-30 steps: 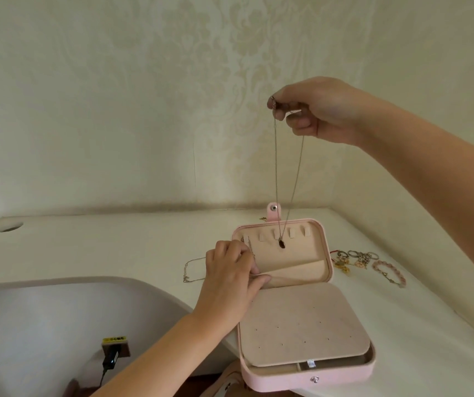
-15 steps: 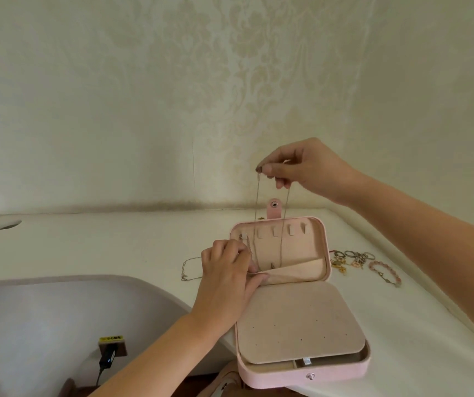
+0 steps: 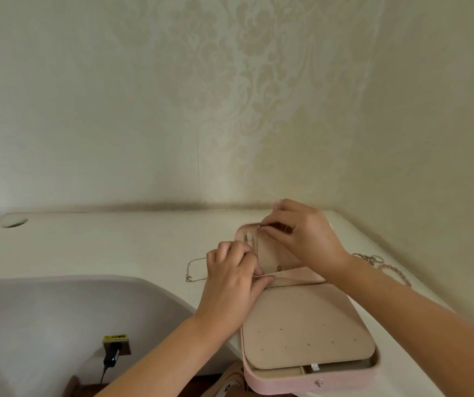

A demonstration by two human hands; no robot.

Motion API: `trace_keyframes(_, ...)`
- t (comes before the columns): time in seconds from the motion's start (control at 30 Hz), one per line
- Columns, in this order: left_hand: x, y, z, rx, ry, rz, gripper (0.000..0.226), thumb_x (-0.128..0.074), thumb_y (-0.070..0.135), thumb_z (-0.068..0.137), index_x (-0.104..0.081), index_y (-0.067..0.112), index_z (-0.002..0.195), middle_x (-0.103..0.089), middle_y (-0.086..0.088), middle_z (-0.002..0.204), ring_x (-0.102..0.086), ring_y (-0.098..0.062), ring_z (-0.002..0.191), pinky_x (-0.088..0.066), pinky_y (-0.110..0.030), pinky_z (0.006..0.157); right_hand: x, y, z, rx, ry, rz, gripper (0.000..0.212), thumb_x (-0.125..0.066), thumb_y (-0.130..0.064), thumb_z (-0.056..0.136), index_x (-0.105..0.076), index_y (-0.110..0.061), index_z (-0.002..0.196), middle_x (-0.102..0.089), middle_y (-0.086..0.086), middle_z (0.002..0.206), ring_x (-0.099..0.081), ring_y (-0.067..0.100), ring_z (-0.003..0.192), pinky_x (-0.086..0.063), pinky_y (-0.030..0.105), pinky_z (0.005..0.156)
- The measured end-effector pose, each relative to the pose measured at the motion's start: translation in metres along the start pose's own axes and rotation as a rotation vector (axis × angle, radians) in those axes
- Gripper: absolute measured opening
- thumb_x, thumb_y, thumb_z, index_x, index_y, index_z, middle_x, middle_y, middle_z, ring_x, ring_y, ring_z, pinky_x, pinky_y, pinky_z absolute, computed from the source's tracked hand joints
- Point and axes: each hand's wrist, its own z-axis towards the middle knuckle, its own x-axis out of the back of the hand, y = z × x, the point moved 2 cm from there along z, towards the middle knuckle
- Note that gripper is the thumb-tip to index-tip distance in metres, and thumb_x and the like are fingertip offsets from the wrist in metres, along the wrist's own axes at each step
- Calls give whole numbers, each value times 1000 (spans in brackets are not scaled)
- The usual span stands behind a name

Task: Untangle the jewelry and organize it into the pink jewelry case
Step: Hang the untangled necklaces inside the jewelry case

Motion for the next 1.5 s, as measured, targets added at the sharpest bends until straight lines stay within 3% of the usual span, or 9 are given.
trace_keyframes(0.27, 1, -1, 0, -24, 33, -4, 33, -55, 50, 79, -57, 19, 67, -55, 4, 86, -40, -13, 89, -23, -21, 77, 0, 9, -2, 192, 97, -198, 19, -60, -20, 88, -75, -10, 81, -58, 6, 78, -52, 21, 68, -46, 35, 48)
trace_keyframes(0.43, 0, -2, -2, -29, 36, -3, 30, -64, 46, 76, -58, 18, 68, -56, 4, 86, -40, -13, 89, -24, -22, 76, 4, 11, -6, 217, 51, -177, 20, -58, -19, 90, -75, -8, 86, -59, 7, 81, -53, 18, 74, -47, 32, 58)
trace_keyframes(0.63, -1, -3, -3, -16, 26, -61, 29, -60, 43, 80, -56, 16, 70, -53, 2, 88, -40, -14, 89, -28, -23, 79, 11, 7, -27, 54, -271, -141, 23, -52, -31, 93, -68, -17, 85, -60, -9, 73, -45, 6, 64, -36, 20, 56)
trace_keyframes(0.77, -2, -3, -3, 23, -37, -213, 24, -73, 24, 76, -55, 9, 72, -50, -3, 90, -42, -9, 87, -35, -11, 82, 12, 9, -45, -50, -489, -108, 31, -47, -39, 95, -68, -17, 86, -66, -6, 76, -55, 12, 74, -43, 23, 62)
trace_keyframes(0.93, 6, -16, 10, 57, -148, -302, 22, -78, 16, 77, -58, 8, 74, -47, 5, 93, -46, -2, 87, -36, -7, 84, 36, 9, -37, -168, -152, 79, 24, -55, -35, 89, -72, -20, 81, -62, -26, 72, -55, -4, 68, -37, 7, 63)
trace_keyframes(1.13, 38, -67, 46, 136, -104, -281, 20, -78, 13, 76, -60, 4, 70, -53, -2, 87, -50, -5, 78, -33, -2, 77, 47, 34, -23, -540, 206, 493, 25, -54, -14, 96, -69, -16, 77, -65, -4, 68, -56, 11, 63, -46, 23, 63)
trace_keyframes(1.27, 68, -120, 55, 114, -67, -196, 21, -77, 12, 75, -59, 2, 69, -49, 2, 83, -49, 12, 78, -33, -1, 73, 10, 40, -31, -555, -110, 312, 25, -55, -12, 95, -69, -24, 79, -70, -9, 80, -63, 5, 73, -48, 23, 75)
trace_keyframes(1.37, 87, -156, 52, 162, -142, -132, 17, -78, 6, 75, -62, 1, 71, -48, 10, 83, -49, 14, 78, -33, -1, 72, -27, 23, -35, -393, -407, 145, 24, -52, -9, 96, -72, -19, 104, -69, -13, 103, -63, 6, 98, -38, 2, 82)
trace_keyframes(1.5, 104, -189, 41, 215, -192, -92, 32, -79, 4, 74, -55, 24, 68, -51, 13, 86, -50, 8, 76, -33, -2, 72, -61, 7, -36, -255, -666, 38, 40, -41, -7, 98, -57, -20, 132, -57, -6, 135, -51, 8, 124, -29, 6, 97)
